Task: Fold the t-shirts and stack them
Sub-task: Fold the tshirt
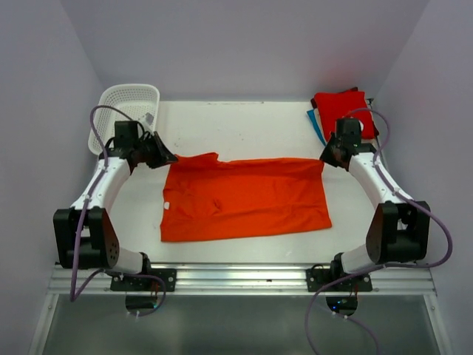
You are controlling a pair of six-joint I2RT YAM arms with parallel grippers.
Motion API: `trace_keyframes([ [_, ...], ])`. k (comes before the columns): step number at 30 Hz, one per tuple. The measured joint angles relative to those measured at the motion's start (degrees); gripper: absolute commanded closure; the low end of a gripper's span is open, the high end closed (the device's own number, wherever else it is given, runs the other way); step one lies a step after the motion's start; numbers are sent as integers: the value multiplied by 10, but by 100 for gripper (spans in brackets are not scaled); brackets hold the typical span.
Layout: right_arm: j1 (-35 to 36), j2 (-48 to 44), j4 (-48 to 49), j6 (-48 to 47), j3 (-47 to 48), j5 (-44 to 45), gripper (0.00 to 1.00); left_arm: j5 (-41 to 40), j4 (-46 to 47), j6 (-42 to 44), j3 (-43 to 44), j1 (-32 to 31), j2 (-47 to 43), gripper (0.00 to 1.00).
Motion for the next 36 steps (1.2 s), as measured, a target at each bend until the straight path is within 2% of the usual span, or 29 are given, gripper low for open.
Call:
trace_keyframes([
  [13,0,-108,-50,-1,-87,0,100,-21,-107,31,-117,0,-109,100],
  [22,0,-107,-55,-2,-139,-1,100,-32,-175,36,-156,0,-167,100],
  [36,1,-100,-56,-2,-161,-1,100,-37,-212,35,-202,0,-223,100],
])
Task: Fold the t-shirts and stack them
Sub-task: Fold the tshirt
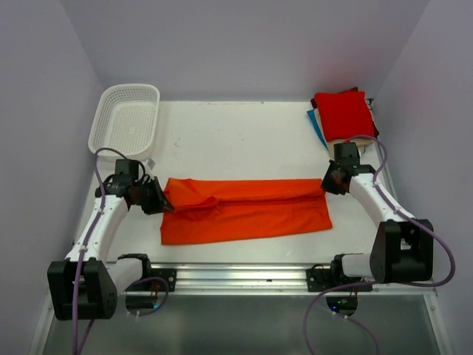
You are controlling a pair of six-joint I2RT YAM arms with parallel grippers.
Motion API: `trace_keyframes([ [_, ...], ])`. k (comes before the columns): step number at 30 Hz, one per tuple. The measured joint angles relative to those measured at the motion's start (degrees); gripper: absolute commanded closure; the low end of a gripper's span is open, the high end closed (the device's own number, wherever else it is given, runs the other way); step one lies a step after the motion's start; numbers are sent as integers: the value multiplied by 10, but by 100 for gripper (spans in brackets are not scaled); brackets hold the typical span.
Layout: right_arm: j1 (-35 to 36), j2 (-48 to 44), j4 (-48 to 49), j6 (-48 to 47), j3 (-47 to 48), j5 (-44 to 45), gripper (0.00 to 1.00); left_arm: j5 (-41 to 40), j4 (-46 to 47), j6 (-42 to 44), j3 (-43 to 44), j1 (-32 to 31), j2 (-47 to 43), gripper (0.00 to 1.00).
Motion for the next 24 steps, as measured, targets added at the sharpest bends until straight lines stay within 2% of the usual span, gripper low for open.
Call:
trace_keyframes([
  [4,1,0,0,0,0,0,100,-5,-2,0,-17,0,-5,98],
  [6,1,0,0,0,0,0,100,-9,-5,0,-29,0,-12,83],
  [9,1,0,0,1,-1,0,86,-14,-10,-3,-43,0,-28,63],
  [10,1,0,0,2,-1,0,77,-15,-13,-5,-46,0,-35,54],
  [11,1,0,0,2,-1,0,58,-17,-15,-9,-47,0,-41,25],
  [12,1,0,-1,5,-1,0,53,-19,-18,-9,-47,0,-49,15],
  [13,2,1,-1,2,-1,1,43,-21,-21,-16,-47,0,-57,10],
  [14,2,1,-1,1,-1,1,39,-22,-25,-20,-47,0,-67,0],
  [17,2,1,-8,0,0,1,31,-25,-38,-32,-30,0,-92,0],
  [22,3,1,-16,1,22,0,28,-18,-12,-46,19,0,-111,2],
  [23,3,2,-16,1,31,0,34,-14,3,-49,24,0,-108,11],
  [24,3,3,-16,0,41,-1,64,-9,19,-52,27,0,-101,19],
])
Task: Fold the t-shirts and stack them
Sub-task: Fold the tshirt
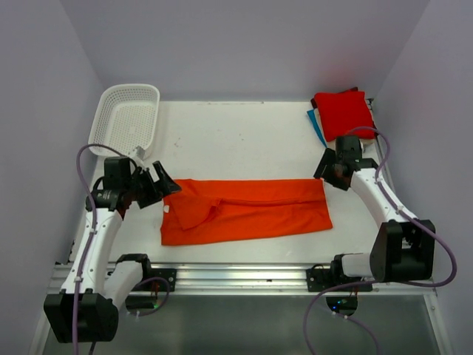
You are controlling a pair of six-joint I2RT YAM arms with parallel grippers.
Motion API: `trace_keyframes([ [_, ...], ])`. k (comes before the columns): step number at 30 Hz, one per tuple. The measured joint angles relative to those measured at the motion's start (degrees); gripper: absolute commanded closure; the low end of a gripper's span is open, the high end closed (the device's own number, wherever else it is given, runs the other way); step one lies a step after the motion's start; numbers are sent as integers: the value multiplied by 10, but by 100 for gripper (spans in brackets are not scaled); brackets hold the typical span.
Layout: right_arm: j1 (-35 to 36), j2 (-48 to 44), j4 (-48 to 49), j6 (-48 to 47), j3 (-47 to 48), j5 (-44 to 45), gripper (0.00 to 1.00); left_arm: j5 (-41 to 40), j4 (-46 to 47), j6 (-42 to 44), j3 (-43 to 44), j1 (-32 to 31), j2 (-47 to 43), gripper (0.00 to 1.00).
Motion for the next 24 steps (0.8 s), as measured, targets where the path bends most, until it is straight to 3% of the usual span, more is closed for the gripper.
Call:
trace_keyframes([
  [1,0,3,2,1,11,-2,95,5,20,-3,0,0,10,31],
  [2,0,10,2,0,23,-5,100,11,40,-9,0,0,22,60],
  [4,0,30,13,2,43,-14,100,25,87,-18,-3,0,55,91],
  [5,0,43,20,2,53,-20,100,31,106,-21,-5,0,68,98],
  [12,0,108,56,14,56,-72,100,62,210,-55,-50,-1,154,100],
  [24,35,109,96,40,-47,-125,100,72,226,-93,-144,-18,101,100],
])
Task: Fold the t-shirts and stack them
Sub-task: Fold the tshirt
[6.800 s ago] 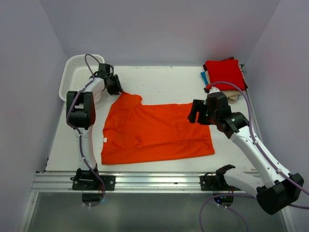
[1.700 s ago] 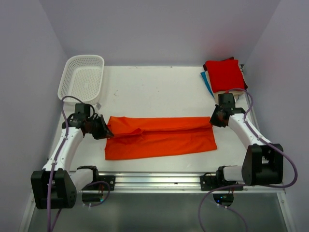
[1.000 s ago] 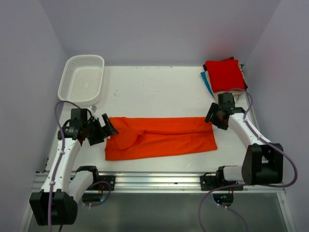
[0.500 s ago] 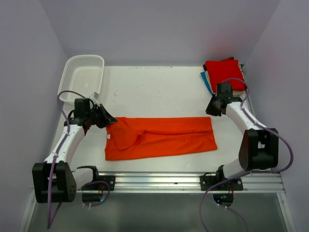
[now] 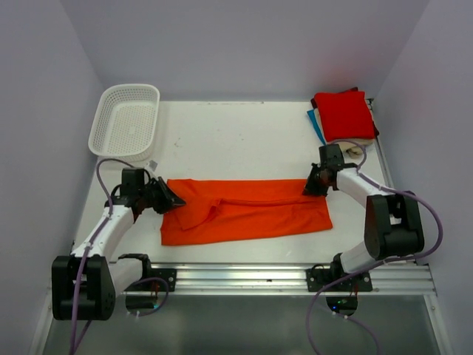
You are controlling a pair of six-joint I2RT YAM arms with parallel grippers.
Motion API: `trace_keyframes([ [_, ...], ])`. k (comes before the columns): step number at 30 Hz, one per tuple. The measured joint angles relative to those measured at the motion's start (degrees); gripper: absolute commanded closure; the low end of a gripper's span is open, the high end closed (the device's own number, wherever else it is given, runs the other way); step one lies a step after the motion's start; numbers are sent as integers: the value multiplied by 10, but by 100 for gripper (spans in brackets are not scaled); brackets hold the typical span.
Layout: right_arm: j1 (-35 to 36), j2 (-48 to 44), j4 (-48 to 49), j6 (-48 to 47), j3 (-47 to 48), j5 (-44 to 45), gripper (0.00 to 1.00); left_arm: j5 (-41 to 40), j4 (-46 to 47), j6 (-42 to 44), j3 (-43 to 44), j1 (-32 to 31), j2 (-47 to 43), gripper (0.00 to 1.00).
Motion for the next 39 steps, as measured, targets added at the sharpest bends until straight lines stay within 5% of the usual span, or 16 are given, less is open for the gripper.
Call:
trace_keyframes([
  [15,54,-14,1,0,-17,31,100,-68,6,-13,-26,-62,121,100],
  [24,63,-18,1,0,-38,36,100,-64,34,-24,42,-70,222,100],
  [32,89,-53,3,8,-76,46,100,-75,49,-36,161,-70,341,100],
  [39,132,-99,4,30,-116,45,100,-76,50,-46,364,-70,504,100],
])
